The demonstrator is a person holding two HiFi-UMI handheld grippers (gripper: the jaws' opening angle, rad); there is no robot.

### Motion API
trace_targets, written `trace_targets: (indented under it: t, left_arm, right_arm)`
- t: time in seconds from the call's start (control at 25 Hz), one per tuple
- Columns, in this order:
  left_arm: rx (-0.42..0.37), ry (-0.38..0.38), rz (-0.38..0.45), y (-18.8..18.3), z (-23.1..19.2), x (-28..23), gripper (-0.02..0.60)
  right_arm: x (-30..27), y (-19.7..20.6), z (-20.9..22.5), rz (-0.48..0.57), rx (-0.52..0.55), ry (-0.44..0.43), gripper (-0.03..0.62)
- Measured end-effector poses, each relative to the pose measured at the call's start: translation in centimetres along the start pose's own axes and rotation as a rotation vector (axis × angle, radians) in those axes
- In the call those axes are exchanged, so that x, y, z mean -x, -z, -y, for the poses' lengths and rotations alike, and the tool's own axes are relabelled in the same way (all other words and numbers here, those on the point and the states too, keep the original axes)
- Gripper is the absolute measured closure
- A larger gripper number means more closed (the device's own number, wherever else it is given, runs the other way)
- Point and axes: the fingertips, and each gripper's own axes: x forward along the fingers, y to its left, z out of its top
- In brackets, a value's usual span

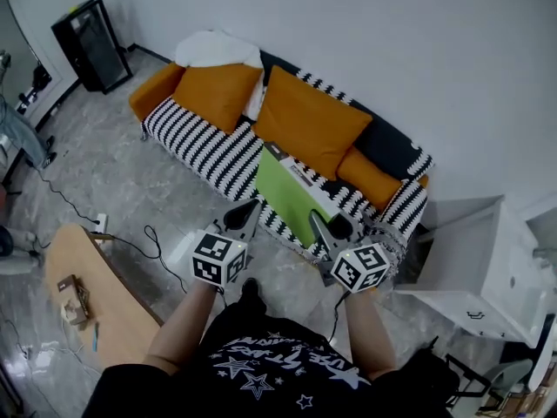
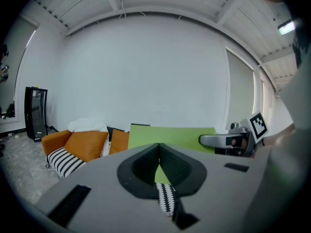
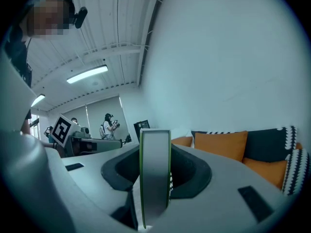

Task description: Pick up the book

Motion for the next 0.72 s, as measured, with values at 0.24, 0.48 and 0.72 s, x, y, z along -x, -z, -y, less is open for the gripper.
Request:
trace_targets:
  t: [0.24, 0.48, 0.72]
  left_arm:
    - [-0.008, -0.018, 0.017, 0.7, 3.2, 2.7, 0.575]
    - [-0.017, -0.023, 0.024, 1.9, 6.5, 5.4, 0.575]
    - [-0.026, -0.034, 0.042, 2.2, 9.0, 7.4, 0.575]
  right_arm:
    - [3.8, 0.2, -1.7, 0.016, 0.018, -0.019, 0.441]
    - [7.8, 1.0, -3.2, 0.027, 0.014, -0.022, 0.441]
    - [11.2, 1.2, -3.9, 0.044, 0.012, -0.010, 0.441]
